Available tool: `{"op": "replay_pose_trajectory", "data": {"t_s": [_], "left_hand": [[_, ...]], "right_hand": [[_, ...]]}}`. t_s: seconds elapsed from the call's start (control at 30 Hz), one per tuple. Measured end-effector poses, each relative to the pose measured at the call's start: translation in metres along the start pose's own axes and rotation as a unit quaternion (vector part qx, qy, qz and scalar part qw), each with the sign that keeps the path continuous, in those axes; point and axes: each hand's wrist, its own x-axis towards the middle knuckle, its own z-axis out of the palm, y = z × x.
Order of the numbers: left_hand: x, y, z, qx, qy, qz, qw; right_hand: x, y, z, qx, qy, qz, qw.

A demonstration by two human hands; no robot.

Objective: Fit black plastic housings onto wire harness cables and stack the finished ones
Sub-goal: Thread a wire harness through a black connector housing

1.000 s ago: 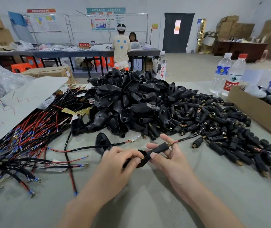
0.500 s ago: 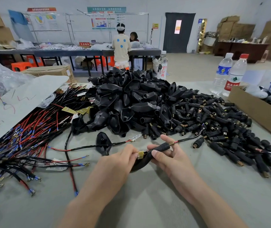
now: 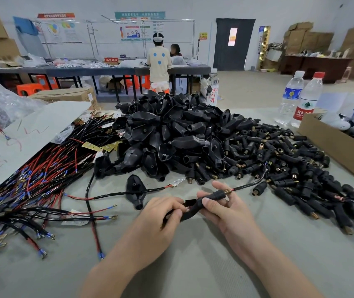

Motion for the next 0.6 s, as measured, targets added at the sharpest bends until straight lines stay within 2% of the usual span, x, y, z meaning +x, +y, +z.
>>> {"op": "replay_pose_trajectory", "data": {"t_s": [0.27,0.43,0.6], "left_hand": [[0.0,-0.002,0.002,-0.025,-0.036,-0.035,0.998],[0.0,-0.004,0.001,-0.012,-0.027,-0.022,0.999],[0.0,-0.006,-0.001,-0.003,-0.013,-0.015,1.0]], "right_hand": [[0.0,-0.006,0.006,0.064,0.039,0.037,0.997],[-0.001,-0.007,0.0,0.004,0.087,-0.016,0.996],[-0.003,-0.01,0.001,-0.008,0.088,-0.038,0.995]]}}
